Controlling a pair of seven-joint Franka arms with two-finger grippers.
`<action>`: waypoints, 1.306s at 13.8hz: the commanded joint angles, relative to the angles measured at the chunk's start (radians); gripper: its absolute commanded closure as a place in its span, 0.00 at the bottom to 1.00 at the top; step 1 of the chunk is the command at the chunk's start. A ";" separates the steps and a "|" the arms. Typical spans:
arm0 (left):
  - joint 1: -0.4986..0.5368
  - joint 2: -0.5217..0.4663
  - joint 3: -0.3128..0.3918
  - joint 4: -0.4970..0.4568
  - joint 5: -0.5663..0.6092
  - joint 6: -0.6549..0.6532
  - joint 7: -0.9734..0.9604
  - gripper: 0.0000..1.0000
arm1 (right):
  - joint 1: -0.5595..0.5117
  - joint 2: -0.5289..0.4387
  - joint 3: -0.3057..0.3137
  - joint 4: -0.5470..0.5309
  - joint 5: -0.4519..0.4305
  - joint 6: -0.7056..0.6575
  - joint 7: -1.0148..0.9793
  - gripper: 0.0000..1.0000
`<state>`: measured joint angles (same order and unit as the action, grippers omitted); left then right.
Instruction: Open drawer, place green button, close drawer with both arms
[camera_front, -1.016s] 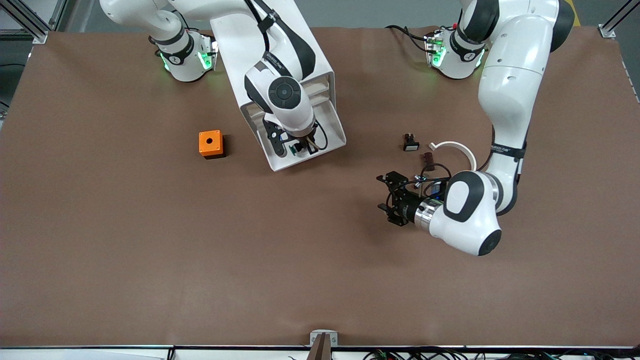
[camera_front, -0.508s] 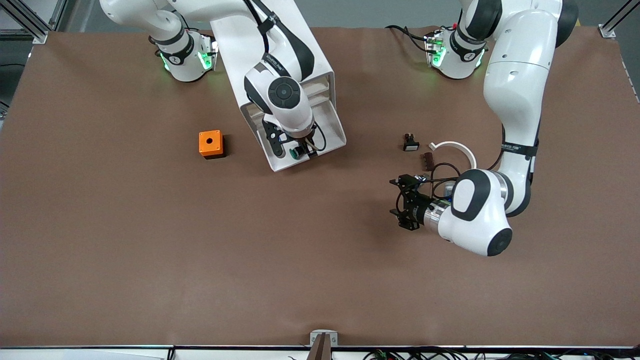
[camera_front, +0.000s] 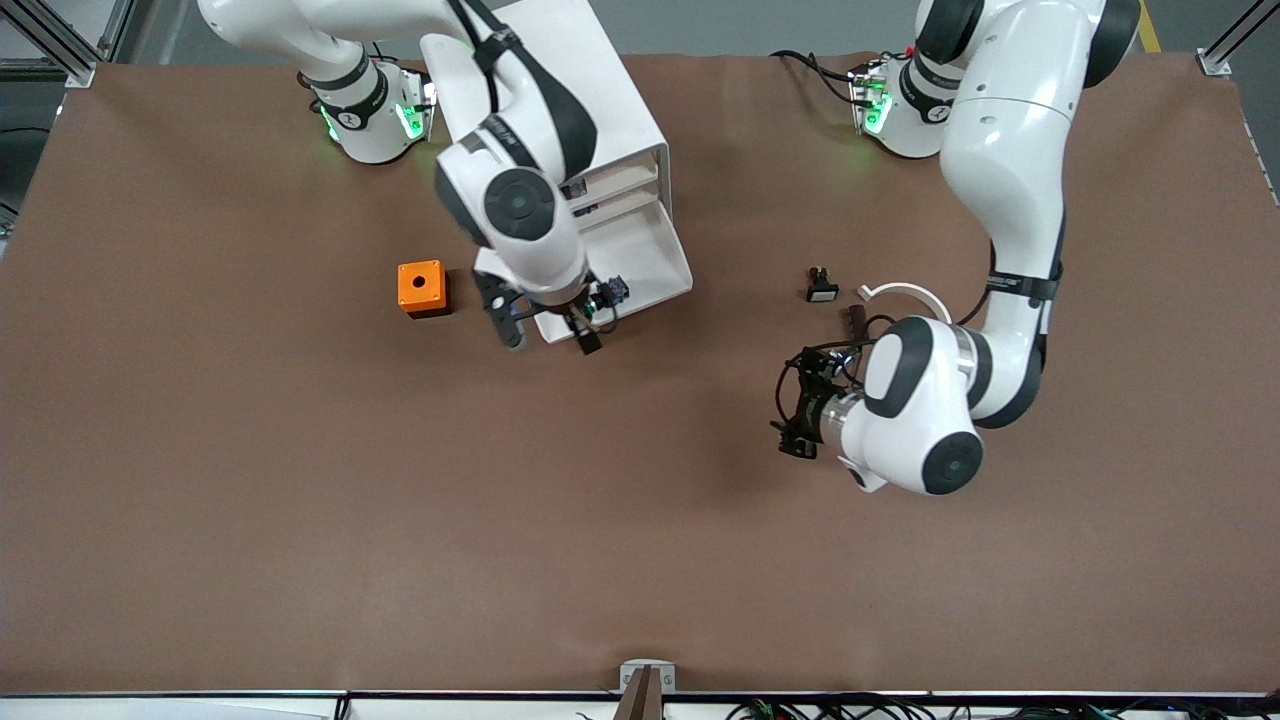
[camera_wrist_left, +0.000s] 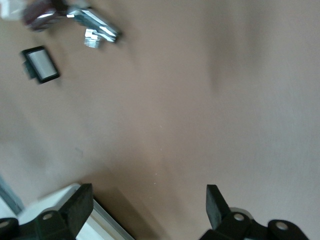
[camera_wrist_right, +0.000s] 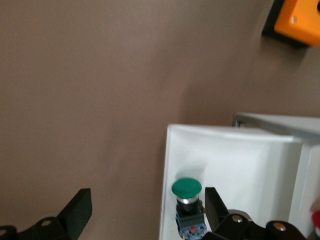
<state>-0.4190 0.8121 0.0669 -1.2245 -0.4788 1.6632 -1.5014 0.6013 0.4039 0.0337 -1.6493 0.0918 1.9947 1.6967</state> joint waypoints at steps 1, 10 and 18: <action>-0.024 -0.016 -0.004 -0.019 0.028 0.055 0.160 0.01 | -0.061 -0.017 0.011 0.089 0.002 -0.074 -0.156 0.00; -0.286 0.013 -0.018 -0.081 0.132 0.334 0.435 0.01 | -0.421 -0.169 0.015 0.095 0.009 -0.255 -0.697 0.00; -0.366 0.012 -0.113 -0.151 0.115 0.331 0.423 0.01 | -0.727 -0.351 0.011 0.085 0.023 -0.459 -1.343 0.00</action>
<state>-0.7885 0.8417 -0.0125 -1.3493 -0.3684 1.9866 -1.0841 -0.1023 0.1243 0.0271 -1.5364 0.1049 1.5669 0.4669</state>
